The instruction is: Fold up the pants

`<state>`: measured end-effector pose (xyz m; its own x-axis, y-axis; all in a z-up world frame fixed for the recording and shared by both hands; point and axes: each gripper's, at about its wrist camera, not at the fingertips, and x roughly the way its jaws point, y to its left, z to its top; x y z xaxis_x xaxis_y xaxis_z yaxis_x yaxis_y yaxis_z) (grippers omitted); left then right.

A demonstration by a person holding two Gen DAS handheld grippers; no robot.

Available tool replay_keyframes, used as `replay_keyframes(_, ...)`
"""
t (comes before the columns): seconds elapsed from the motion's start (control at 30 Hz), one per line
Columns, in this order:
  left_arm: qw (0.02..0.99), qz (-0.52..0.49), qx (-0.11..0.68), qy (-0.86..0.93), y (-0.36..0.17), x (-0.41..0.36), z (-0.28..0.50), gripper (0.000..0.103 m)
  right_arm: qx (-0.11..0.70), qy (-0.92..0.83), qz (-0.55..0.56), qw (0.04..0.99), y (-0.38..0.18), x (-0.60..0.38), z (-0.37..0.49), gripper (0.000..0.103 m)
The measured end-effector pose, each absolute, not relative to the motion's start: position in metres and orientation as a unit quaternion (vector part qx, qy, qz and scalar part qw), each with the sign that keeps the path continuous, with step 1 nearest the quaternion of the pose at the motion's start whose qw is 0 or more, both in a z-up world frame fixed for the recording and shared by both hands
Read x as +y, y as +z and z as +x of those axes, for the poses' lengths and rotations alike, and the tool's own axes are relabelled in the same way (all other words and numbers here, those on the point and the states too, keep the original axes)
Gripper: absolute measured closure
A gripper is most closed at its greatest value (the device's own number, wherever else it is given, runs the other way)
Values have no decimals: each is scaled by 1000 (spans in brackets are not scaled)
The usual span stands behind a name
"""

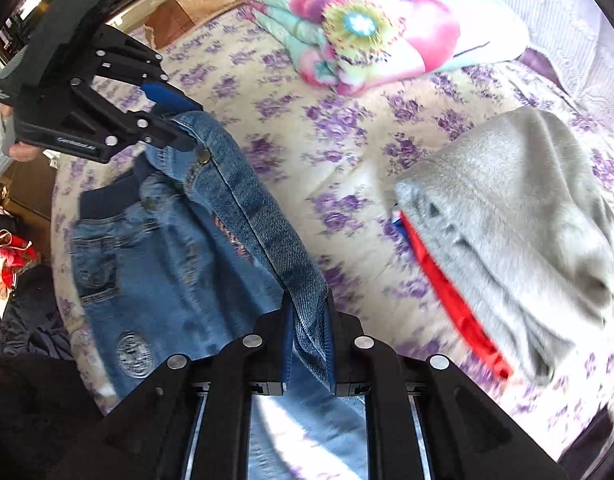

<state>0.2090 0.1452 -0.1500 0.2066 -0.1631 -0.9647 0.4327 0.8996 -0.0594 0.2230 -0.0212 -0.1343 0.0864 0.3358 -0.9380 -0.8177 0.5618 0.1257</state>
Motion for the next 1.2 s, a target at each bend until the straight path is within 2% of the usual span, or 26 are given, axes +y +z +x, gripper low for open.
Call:
replay_keyframes(0.2, 782, 83, 581, -210, -133, 155, 127, 73, 515, 426, -193, 718, -121, -29, 129, 90)
replay_keyframes(0.37, 772, 68, 599, -203, -161, 163, 55, 73, 535, 436, -162, 705, -149, -15, 60, 90)
replay_keyframes(0.47, 767, 43, 608, -201, -183, 173, 39, 71, 560, 421, -160, 695, -182, -2, 37, 90)
replay_keyframes(0.5, 765, 45, 611, -200, -192, 172, 37, 69, 570, 411, -157, 694, -196, 1, 33, 90)
replay_keyframes(0.53, 763, 51, 615, -192, -200, 171, 35, 63, 580, 400, -154, 693, -208, 4, 31, 90)
replay_keyframes(0.57, 760, 57, 622, -181, -208, 169, 34, 47, 592, 390, -150, 690, -219, 4, 27, 90)
replay_keyframes(0.6, 756, 60, 626, -180, -213, 169, 32, 45, 598, 381, -139, 691, -227, 2, 26, 90)
replay_keyframes(0.73, 767, 45, 612, -185, -194, 178, 8, 45, 608, 375, -106, 692, -229, -4, 29, 90)
replay_keyframes(0.9, 800, -40, 569, -183, -144, 209, -26, 46, 602, 371, -113, 698, -226, -4, 24, 90)
replay_keyframes(1.0, 813, -90, 552, -162, -125, 203, -23, 43, 599, 371, -112, 701, -226, -4, 23, 90)
replay_keyframes(1.1, 811, -146, 545, -155, -128, 175, -7, 43, 599, 372, -107, 701, -233, -3, 26, 90)
replay_keyframes(1.2, 797, -138, 579, -102, -162, 138, 9, 44, 592, 383, -110, 701, -229, -6, 25, 90)
